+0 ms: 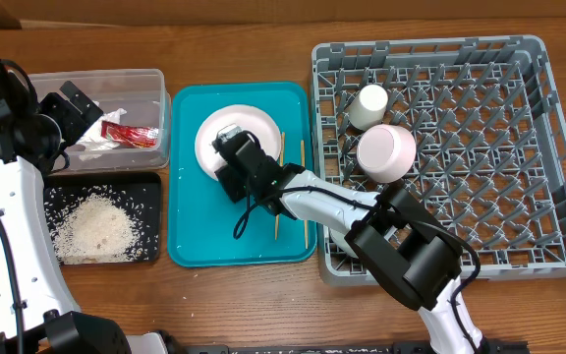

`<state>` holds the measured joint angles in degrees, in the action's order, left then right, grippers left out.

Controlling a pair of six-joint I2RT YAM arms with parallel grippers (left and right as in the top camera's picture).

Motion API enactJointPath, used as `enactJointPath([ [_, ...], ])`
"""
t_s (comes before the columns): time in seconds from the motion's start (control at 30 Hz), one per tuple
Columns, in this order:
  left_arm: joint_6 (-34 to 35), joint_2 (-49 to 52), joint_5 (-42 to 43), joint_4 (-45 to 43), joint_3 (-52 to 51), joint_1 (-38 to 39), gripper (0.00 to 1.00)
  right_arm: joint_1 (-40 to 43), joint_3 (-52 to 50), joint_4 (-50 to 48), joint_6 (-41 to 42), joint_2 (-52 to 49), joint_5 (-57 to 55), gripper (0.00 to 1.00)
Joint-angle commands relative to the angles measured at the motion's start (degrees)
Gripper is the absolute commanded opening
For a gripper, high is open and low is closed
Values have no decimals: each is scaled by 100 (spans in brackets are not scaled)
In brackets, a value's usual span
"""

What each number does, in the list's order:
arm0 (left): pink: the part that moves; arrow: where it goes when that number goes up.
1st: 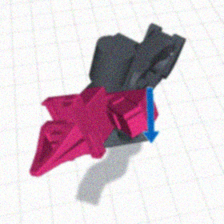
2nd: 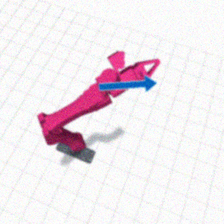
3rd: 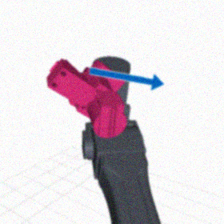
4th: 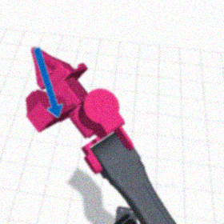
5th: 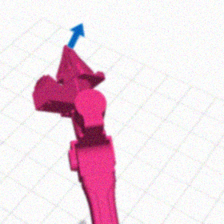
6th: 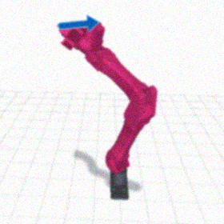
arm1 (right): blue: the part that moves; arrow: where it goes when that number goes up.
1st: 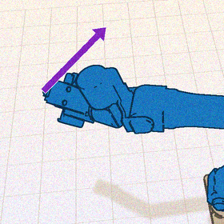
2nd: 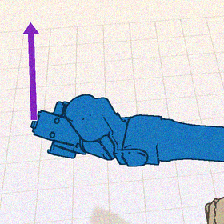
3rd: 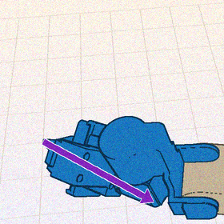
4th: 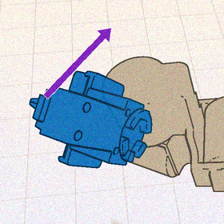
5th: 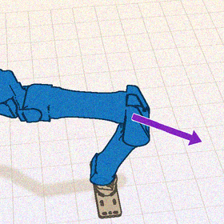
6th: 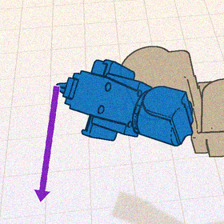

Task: Sort waste into correct bins and load items into the dishwasher
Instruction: 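Return the right gripper to the white plate on the teal tray, then grasp the white plate edge with the right gripper and lift it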

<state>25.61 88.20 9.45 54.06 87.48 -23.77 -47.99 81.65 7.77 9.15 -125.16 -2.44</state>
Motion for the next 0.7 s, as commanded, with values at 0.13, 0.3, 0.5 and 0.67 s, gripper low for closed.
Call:
enactJointPath([
  [0.13,79,20,46,-9,151,-20,100,4,92,345,7,42,1823,52],
  [0.3,79,20,46,-11,151,-20,100,7,101,595,4,68,2594,52],
  [0.5,79,20,46,-9,151,-20,100,127,396,881,-2,343,2146,52],
  [0.67,79,20,46,-9,151,-20,100,404,879,1220,-11,839,1572,52],
])
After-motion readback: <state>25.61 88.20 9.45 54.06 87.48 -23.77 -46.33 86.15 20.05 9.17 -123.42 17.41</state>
